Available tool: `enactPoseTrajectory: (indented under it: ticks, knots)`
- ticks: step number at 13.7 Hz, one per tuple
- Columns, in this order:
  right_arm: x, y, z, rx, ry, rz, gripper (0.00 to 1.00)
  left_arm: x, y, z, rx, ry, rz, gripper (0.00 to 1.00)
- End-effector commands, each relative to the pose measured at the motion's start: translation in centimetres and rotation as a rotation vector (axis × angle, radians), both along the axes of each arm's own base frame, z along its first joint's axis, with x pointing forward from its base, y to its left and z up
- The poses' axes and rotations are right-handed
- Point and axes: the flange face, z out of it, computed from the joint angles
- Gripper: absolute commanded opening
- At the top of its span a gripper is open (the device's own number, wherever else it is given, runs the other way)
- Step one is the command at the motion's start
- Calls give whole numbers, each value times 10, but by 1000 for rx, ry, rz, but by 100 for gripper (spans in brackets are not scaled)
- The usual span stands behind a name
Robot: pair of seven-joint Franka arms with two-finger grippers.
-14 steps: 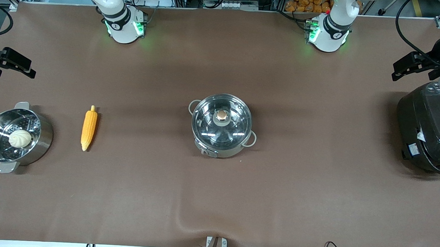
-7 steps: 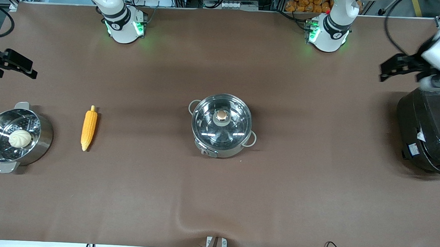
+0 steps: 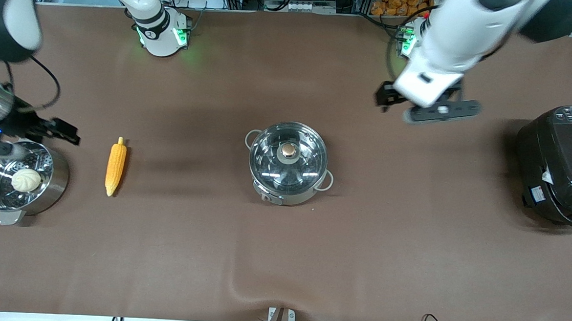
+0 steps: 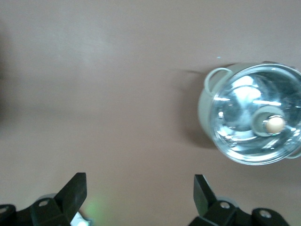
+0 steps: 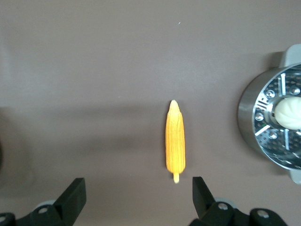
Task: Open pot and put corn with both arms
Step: 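Grasp the lid knob with the left gripper while the right gripper grasps the corn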
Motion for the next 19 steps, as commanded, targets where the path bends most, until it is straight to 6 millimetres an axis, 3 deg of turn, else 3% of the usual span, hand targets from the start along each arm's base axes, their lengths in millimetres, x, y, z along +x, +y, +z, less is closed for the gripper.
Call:
enactPoseTrajectory:
  ticks: [1, 4, 7, 8, 10, 15, 19]
  knots:
    - [-14, -3, -71, -2, -8, 1, 100, 13, -58, -39, -52, 48, 57, 100]
    - [-14, -7, -123, -5, 3, 5, 100, 10, -124, -82, -109, -1, 173, 100]
    - [-26, -19, -178, -15, -17, -12, 100, 11, -160, -120, -115, 0, 231, 100]
    - [-28, -21, -188, -26, -36, 2, 100, 12, -172, -132, -117, -6, 230, 100]
    - [-29, -50, -205, -31, -29, 40, 100, 14, -181, -148, -111, -30, 228, 100]
    - [-27, -54, -280, -37, -33, 50, 100, 5, -206, -190, -73, -62, 207, 100]
    - [-35, -55, -289, -26, 30, 57, 100, 5, -212, -207, -52, -97, 185, 98]
